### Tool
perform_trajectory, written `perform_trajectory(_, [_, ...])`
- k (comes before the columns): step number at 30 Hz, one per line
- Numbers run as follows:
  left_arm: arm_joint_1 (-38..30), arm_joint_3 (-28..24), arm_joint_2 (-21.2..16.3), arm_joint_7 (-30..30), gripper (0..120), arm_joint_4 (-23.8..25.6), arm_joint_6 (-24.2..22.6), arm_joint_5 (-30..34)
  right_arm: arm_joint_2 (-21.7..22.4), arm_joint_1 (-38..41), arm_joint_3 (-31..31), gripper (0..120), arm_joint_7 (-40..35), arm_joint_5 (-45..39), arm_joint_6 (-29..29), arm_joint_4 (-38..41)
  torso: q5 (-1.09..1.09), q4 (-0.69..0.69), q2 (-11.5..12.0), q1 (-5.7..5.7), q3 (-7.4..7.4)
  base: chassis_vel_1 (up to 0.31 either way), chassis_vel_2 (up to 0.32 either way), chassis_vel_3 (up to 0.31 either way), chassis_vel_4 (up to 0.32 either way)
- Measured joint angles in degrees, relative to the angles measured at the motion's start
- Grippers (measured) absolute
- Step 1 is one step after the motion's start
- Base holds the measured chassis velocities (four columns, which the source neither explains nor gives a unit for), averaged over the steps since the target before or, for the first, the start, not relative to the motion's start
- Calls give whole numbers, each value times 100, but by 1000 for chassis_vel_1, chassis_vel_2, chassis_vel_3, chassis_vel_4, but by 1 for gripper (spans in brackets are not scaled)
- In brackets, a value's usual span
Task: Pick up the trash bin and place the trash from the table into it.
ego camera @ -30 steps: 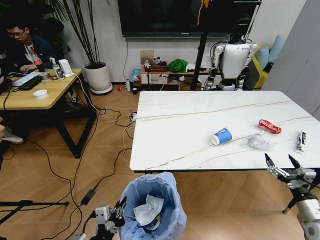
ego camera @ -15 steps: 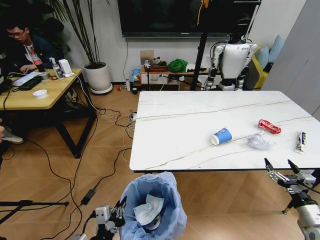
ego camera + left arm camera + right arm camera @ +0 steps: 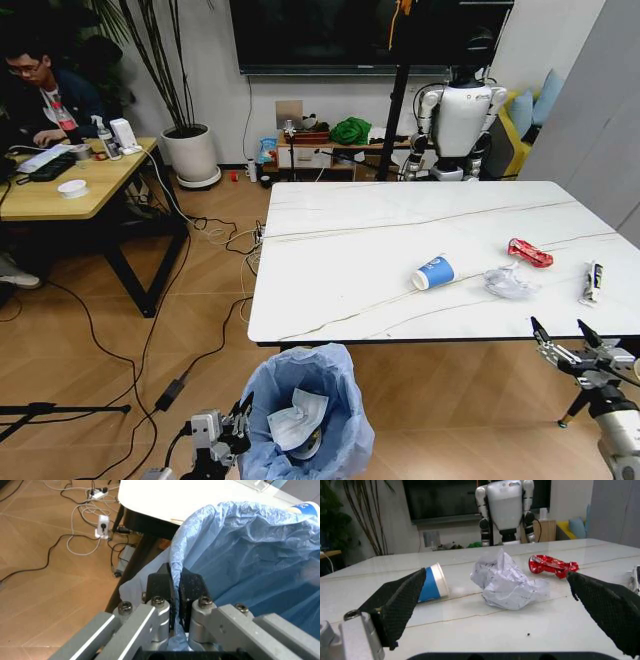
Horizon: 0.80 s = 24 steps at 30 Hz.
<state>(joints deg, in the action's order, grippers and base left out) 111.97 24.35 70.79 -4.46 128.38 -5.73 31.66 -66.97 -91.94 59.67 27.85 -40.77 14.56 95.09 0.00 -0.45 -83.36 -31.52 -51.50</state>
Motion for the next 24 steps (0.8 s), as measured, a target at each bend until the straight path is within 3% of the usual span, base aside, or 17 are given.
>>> perform_trajectory(24, [-16,-40,-11,6,0,-28,3,-11,-3,2,16,100,26,-37,-14,-14,0,0,0,0,0,-39,-41,40,46])
